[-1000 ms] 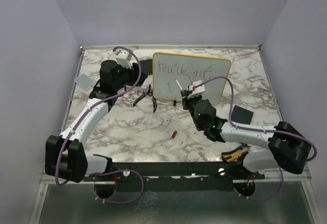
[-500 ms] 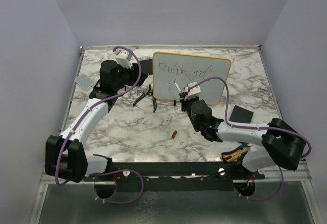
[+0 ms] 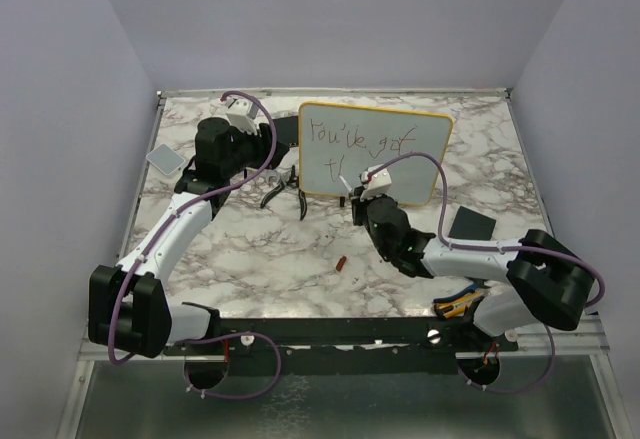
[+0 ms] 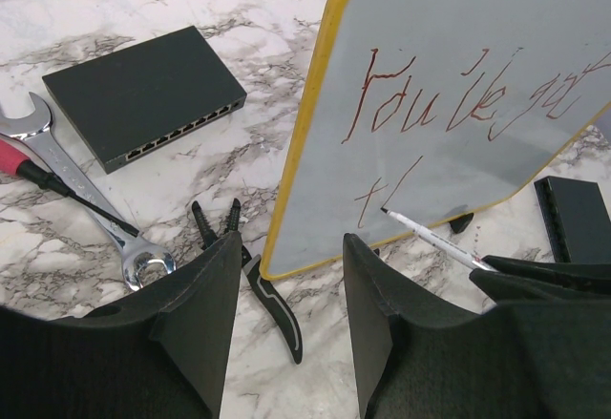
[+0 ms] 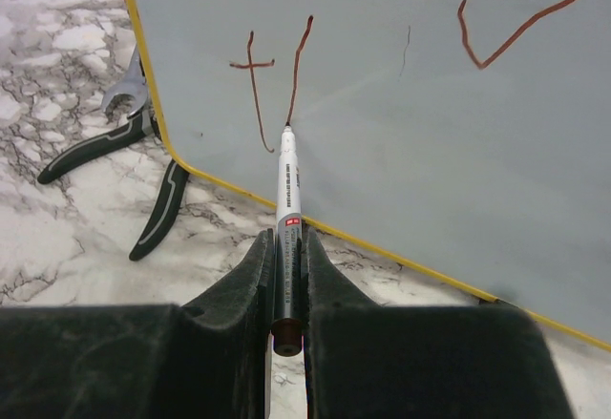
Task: Write a sentence on the whiteboard
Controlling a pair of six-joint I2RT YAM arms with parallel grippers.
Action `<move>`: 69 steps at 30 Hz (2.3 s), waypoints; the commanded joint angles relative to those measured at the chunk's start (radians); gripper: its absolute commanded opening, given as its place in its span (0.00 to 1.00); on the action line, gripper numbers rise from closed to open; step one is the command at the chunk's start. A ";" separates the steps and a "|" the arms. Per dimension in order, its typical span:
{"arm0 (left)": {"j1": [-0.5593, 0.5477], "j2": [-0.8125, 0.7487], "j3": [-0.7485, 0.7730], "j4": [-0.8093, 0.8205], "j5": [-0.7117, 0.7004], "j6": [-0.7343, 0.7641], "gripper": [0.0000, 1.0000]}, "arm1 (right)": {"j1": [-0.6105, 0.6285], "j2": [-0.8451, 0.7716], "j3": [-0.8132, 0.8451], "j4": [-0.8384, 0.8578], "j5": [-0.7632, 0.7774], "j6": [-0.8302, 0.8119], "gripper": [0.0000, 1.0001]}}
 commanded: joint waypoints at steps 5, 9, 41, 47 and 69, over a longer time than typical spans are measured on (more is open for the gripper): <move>0.008 -0.022 -0.013 0.008 -0.007 0.000 0.48 | 0.012 0.047 0.000 -0.040 -0.008 0.052 0.01; 0.008 -0.022 -0.013 0.009 -0.007 0.000 0.48 | 0.014 0.045 0.008 -0.034 0.008 0.042 0.01; 0.007 -0.023 -0.016 0.009 -0.011 0.001 0.48 | 0.014 -0.041 0.001 0.023 0.131 -0.047 0.01; 0.008 -0.025 -0.016 0.009 -0.012 0.002 0.48 | 0.014 -0.047 -0.020 -0.005 0.135 -0.014 0.01; 0.008 -0.025 -0.016 0.009 -0.012 0.002 0.48 | 0.016 0.008 -0.023 -0.071 0.061 0.075 0.00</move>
